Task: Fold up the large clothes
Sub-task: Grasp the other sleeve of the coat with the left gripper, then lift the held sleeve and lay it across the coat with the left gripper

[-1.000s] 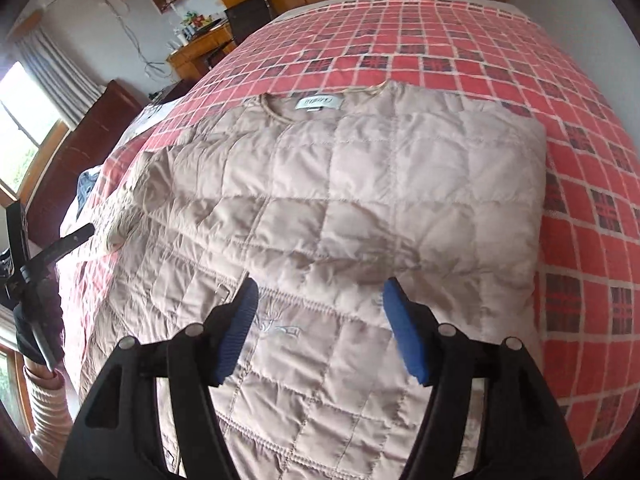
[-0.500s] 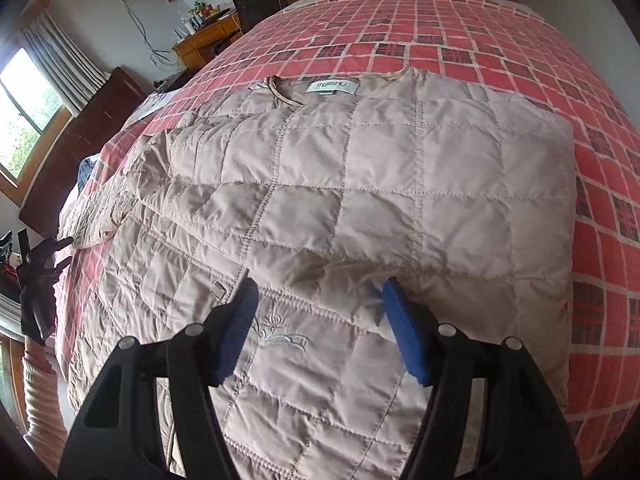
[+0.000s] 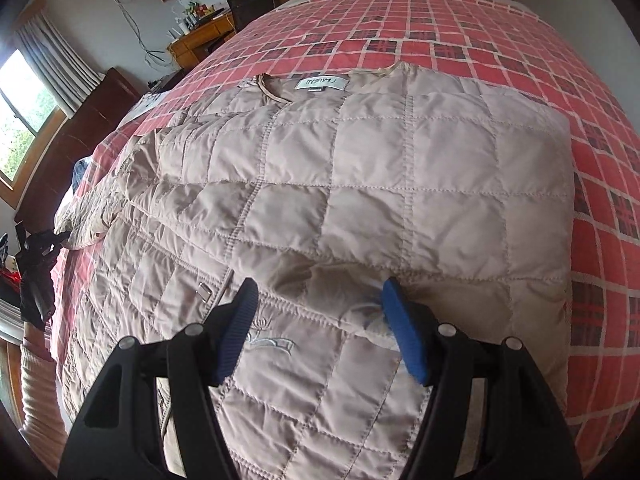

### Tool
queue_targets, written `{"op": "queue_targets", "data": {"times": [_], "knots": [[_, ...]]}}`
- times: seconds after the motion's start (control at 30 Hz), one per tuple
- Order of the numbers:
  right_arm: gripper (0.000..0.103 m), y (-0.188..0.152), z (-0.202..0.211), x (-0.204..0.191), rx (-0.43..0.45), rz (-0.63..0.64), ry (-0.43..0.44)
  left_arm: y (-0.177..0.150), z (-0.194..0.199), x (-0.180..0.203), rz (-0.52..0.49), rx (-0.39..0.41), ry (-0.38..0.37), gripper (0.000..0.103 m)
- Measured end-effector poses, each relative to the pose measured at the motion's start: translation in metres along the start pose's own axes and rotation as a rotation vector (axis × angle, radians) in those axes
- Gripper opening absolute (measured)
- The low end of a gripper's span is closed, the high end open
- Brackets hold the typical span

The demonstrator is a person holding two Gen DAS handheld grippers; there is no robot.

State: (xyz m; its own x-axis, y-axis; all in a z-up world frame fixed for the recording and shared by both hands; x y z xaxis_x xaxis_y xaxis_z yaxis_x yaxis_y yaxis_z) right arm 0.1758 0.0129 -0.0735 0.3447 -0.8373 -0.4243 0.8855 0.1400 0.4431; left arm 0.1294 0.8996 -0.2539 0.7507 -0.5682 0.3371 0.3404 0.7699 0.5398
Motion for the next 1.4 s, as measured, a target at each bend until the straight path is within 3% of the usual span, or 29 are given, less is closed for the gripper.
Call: {"op": "queue_targets", "data": {"times": [0.17, 0.37, 0.67, 1.03, 1.3, 1.4], "knots": [[0.065, 0.002, 0.009, -0.001, 0.017, -0.001, -0.001, 0.006, 0.04, 0.038, -0.093, 0.113, -0.038, 0.005], [0.065, 0.005, 0.024, 0.005, 0.048, 0.002, -0.053, -0.009, 0.089, 0.109, -0.247, 0.193, -0.147, 0.005], [0.065, 0.009, 0.041, 0.014, 0.089, -0.023, -0.048, -0.093, 0.15, 0.243, -0.57, 0.233, -0.346, 0.005], [0.065, 0.015, 0.062, 0.035, 0.137, -0.069, -0.057, -0.235, 0.163, 0.354, -0.903, 0.194, -0.466, 0.005], [0.065, 0.015, 0.062, 0.047, 0.137, -0.105, -0.049, -0.335, 0.131, 0.383, -1.117, 0.054, -0.489, 0.007], [0.065, 0.014, 0.061, 0.052, 0.137, -0.116, -0.048, -0.364, 0.12, 0.384, -1.215, -0.007, -0.518, 0.017]]}}
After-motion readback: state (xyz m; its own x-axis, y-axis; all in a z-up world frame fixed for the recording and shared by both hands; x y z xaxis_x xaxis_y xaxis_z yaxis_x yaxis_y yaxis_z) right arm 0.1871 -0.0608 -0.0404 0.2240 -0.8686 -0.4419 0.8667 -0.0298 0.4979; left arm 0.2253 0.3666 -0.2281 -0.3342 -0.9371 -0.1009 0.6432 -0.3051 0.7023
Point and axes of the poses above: each gripper's, at about its wrist camera, not at the fingertips, and z roughly against the way its jaws point, x to its right, y to its top, the point moved 8 cm from there along -z, roughly the way its jaws point, and after that the axes turned 9 degrees about y, right-handed, at the moved point
